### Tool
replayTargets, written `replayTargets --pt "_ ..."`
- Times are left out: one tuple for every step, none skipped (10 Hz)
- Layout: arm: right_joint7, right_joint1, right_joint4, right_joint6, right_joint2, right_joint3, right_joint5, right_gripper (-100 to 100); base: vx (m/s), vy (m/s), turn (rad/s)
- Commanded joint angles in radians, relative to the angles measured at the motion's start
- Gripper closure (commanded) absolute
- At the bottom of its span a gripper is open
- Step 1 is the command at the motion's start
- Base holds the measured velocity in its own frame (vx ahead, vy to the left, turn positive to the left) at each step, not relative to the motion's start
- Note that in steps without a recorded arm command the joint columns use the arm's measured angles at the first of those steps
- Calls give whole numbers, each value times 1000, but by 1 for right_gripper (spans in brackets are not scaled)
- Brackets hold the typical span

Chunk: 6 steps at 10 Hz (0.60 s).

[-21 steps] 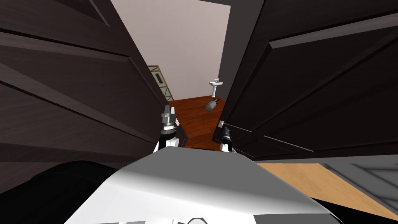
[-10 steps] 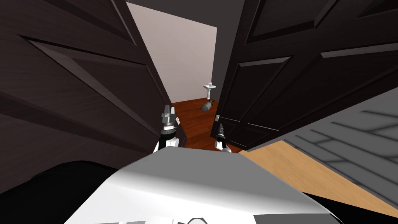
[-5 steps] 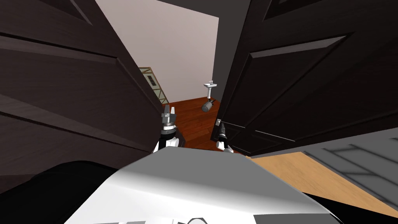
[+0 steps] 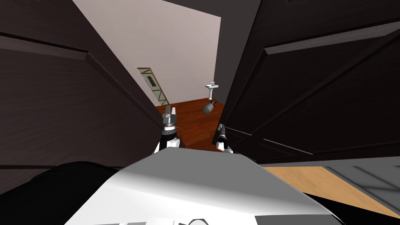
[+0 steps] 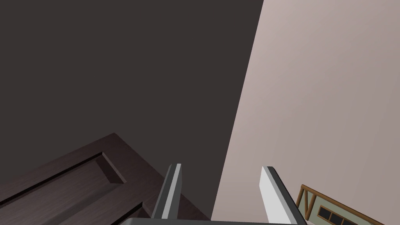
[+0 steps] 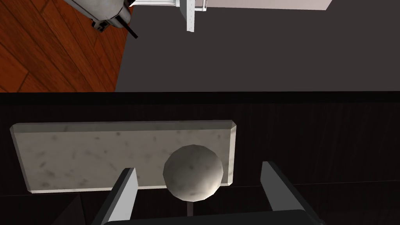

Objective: Push the door open

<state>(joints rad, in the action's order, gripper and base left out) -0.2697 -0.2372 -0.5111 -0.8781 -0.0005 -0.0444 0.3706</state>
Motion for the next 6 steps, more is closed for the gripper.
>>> replayTargets --pt "0 0 0 0 0 0 0 -100 30 -6 2" --pt "0 0 0 0 0 0 0 100 0 0 0" --pt "0 0 0 0 0 0 0 100 -10 2 2" --pt "0 0 0 0 0 0 0 100 -9 1 3" --pt "0 0 0 0 0 0 0 100 -7 2 1" --pt "0 0 0 0 0 0 0 100 0 0 0"
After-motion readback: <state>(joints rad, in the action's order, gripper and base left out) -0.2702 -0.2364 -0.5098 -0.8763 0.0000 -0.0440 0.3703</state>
